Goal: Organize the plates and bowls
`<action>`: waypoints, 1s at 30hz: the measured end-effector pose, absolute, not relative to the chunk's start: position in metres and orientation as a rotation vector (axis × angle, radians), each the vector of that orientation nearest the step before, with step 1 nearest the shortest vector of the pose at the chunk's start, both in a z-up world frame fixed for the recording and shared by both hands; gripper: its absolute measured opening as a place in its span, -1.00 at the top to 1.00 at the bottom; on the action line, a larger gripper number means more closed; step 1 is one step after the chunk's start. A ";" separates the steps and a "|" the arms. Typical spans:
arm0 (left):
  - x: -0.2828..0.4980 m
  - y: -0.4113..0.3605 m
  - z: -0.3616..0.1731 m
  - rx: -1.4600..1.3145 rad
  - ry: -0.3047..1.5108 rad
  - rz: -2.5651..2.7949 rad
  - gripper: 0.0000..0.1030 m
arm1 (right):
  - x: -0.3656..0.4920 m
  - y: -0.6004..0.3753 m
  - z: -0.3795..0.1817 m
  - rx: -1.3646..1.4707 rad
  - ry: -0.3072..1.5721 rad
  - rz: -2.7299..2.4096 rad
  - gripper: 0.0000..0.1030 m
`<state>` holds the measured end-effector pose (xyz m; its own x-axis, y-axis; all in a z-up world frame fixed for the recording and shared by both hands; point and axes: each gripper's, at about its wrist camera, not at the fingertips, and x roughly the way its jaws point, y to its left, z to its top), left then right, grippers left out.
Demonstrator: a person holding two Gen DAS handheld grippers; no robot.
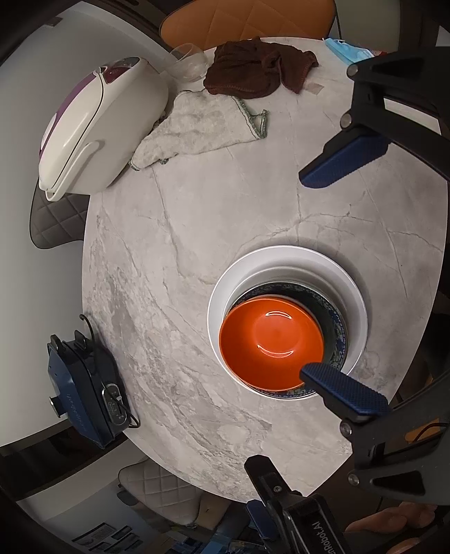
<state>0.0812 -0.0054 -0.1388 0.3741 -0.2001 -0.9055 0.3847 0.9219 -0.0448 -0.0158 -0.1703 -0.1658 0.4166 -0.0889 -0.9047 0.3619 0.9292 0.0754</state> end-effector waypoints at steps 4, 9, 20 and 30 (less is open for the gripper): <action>0.082 -0.003 -0.140 0.170 1.143 -0.372 -0.98 | -0.016 -0.170 -0.166 0.277 1.108 -0.288 -1.00; 0.081 0.001 -0.133 0.133 1.098 -0.376 -0.98 | -0.014 -0.169 -0.165 0.276 1.101 -0.291 -1.00; 0.076 -0.022 -0.134 0.328 1.090 -0.263 -0.97 | -0.013 -0.170 -0.163 0.280 1.095 -0.294 -1.00; 0.089 -0.012 -0.147 0.106 1.167 -0.385 -0.98 | -0.013 -0.175 -0.160 0.277 1.092 -0.292 -1.00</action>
<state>0.0891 -0.0123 -0.1465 0.3355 -0.2403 -0.9109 0.3489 0.9298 -0.1168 -0.0135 -0.1752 -0.1603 0.4301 -0.0953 -0.8977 0.3652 0.9278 0.0765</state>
